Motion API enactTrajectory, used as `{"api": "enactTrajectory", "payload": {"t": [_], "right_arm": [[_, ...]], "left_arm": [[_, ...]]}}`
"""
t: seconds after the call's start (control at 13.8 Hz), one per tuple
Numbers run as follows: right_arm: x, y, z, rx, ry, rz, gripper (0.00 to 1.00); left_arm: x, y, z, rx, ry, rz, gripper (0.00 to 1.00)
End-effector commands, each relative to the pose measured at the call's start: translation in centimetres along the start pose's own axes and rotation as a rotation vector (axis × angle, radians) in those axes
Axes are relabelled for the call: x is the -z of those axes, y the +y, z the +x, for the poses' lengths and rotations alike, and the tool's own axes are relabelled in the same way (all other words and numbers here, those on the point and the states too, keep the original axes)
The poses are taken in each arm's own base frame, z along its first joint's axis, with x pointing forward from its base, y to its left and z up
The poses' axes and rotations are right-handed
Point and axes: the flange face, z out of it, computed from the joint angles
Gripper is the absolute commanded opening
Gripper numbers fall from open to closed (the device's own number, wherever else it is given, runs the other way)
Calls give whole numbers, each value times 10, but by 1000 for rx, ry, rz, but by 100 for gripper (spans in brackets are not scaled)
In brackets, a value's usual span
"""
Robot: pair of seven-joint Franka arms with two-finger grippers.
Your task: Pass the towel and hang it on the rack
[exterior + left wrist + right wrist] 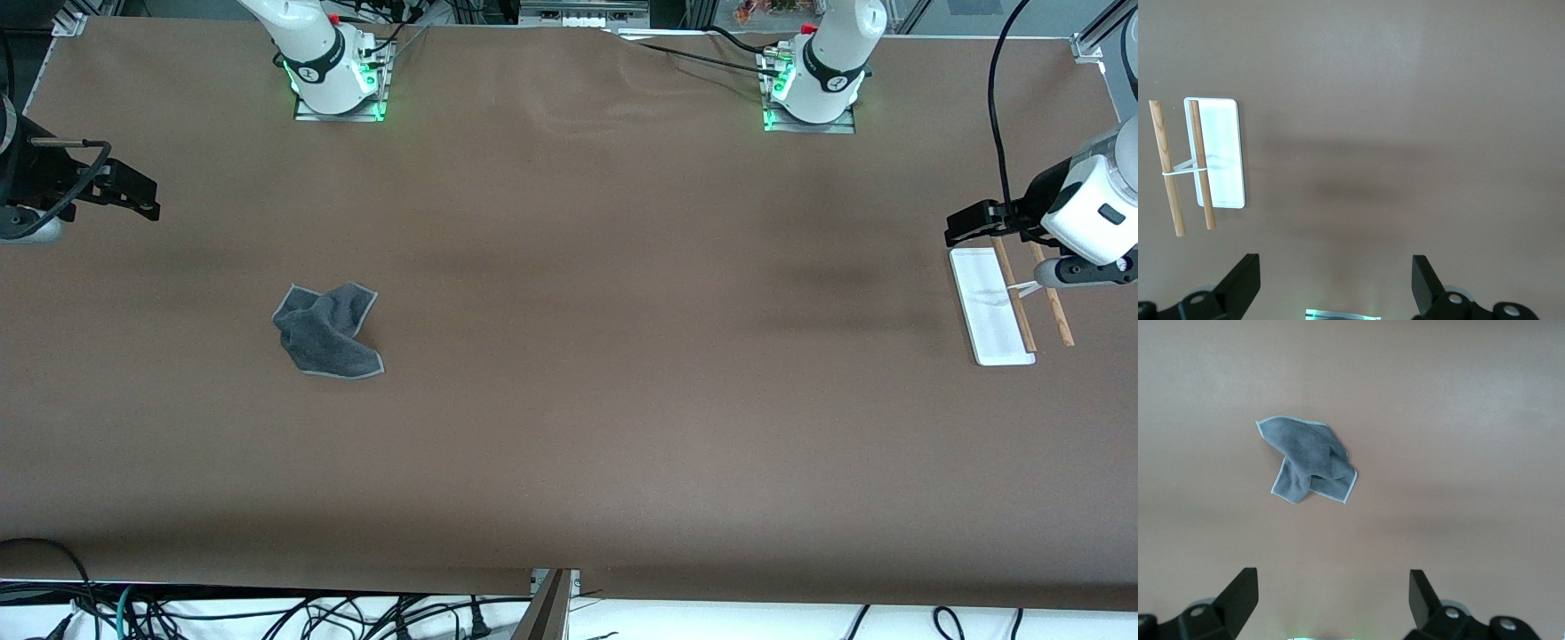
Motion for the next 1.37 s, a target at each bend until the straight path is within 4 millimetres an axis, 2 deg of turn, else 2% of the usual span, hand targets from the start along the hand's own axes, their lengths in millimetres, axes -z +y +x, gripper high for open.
{"api": "enactTrajectory", "payload": {"t": [0.0, 0.22, 0.36, 1.3], "right_arm": [[3, 2, 0, 6, 12, 20, 100], [3, 3, 0, 5, 13, 20, 100], [3, 3, 0, 3, 13, 20, 100], [3, 3, 0, 5, 15, 19, 100]], "left_arm": [[6, 1, 1, -18, -6, -23, 100], [6, 2, 1, -18, -2, -23, 100], [15, 8, 0, -26, 16, -23, 100], [13, 12, 0, -26, 13, -24, 100]]}}
